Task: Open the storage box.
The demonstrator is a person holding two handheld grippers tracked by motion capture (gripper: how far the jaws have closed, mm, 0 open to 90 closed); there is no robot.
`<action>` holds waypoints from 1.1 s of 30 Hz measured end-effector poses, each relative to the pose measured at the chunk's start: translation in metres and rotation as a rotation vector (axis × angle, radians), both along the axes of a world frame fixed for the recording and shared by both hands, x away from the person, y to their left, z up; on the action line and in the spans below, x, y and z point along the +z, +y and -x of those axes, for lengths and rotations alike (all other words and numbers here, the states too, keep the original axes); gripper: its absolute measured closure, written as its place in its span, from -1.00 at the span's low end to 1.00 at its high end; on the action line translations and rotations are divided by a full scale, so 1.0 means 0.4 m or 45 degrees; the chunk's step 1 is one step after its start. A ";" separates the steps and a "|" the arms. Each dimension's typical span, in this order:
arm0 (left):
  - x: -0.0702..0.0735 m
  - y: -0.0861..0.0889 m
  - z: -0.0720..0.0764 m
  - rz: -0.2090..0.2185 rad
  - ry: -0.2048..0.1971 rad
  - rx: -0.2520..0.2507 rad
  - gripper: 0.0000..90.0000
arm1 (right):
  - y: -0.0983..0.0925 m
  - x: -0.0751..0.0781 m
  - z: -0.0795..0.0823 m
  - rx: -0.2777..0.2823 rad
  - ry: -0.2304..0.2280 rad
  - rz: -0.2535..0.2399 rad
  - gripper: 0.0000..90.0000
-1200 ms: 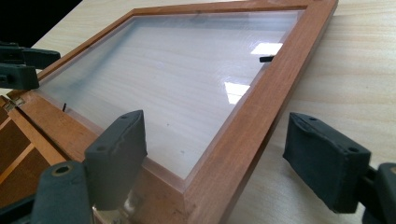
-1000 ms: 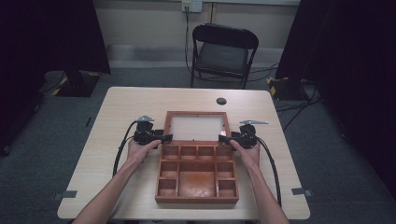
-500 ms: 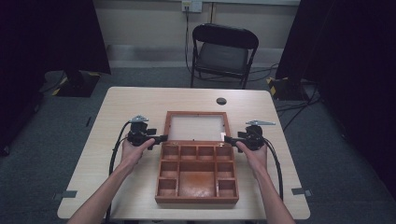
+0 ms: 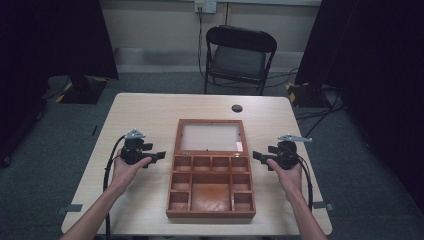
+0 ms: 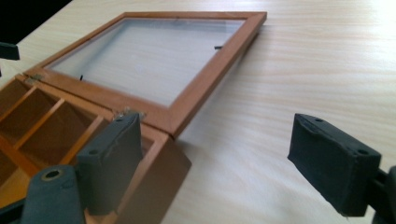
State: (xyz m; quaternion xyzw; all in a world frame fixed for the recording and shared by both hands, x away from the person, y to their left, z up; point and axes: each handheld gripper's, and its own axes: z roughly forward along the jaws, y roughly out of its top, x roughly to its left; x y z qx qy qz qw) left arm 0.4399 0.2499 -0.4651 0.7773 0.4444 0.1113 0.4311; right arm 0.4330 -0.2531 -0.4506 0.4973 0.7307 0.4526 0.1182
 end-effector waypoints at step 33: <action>-0.093 0.077 0.131 -0.284 -0.053 0.128 -0.81 | -0.076 -0.117 0.186 -0.124 0.004 0.383 -0.71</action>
